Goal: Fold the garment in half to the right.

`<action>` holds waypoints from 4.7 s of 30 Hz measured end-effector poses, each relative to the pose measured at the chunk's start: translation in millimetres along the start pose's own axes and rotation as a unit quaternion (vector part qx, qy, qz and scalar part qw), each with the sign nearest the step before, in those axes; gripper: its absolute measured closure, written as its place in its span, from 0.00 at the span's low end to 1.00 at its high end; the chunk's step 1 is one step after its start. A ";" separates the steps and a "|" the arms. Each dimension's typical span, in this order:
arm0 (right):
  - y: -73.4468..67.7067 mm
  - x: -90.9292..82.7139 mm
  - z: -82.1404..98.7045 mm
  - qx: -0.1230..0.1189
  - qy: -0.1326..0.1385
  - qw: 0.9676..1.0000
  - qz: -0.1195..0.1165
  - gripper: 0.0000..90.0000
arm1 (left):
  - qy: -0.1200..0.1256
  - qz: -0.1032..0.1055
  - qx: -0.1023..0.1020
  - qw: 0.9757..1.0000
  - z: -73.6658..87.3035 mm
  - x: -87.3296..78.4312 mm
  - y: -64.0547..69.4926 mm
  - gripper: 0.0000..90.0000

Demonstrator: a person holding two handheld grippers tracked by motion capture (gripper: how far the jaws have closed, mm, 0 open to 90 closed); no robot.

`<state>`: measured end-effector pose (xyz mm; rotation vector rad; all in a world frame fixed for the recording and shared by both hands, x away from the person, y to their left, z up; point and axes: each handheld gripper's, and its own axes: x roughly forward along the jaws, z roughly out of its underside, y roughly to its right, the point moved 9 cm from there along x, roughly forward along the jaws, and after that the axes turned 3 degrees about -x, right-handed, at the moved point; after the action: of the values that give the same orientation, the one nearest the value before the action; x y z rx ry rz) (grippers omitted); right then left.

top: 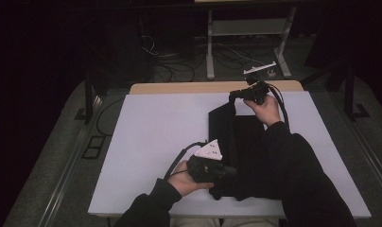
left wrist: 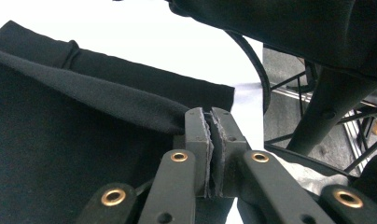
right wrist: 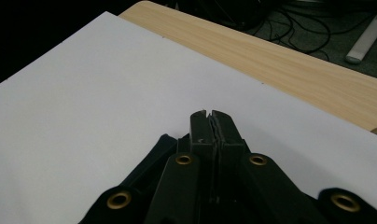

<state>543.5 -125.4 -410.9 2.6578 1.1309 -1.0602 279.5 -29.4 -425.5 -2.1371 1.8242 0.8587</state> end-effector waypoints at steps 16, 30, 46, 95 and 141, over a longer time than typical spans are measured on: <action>16.3 -12.0 14.1 0.010 0.000 1.000 0.014 0.97 | -0.004 0.014 0.001 1.000 -6.6 19.7 4.0 0.94; 31.5 -20.3 28.4 0.021 -0.003 0.999 0.025 0.97 | -0.008 0.024 0.002 1.000 -10.6 37.4 7.3 0.94; 44.0 -21.9 45.0 0.035 -0.010 0.999 0.034 0.97 | -0.013 0.032 -0.002 0.999 -9.4 55.4 7.6 0.94; 76.0 -22.7 101.7 0.096 -0.024 0.994 0.036 0.88 | -0.044 0.046 -0.022 0.998 -5.3 101.2 12.5 0.94; 40.0 -141.2 156.6 0.085 0.065 0.992 0.073 0.00 | -0.126 0.031 0.003 0.992 -18.7 144.3 20.3 0.95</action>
<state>410.8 -289.3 -450.6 2.9270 0.8839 -1.0139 275.5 -163.7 -484.9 -1.8777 1.7675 1.0814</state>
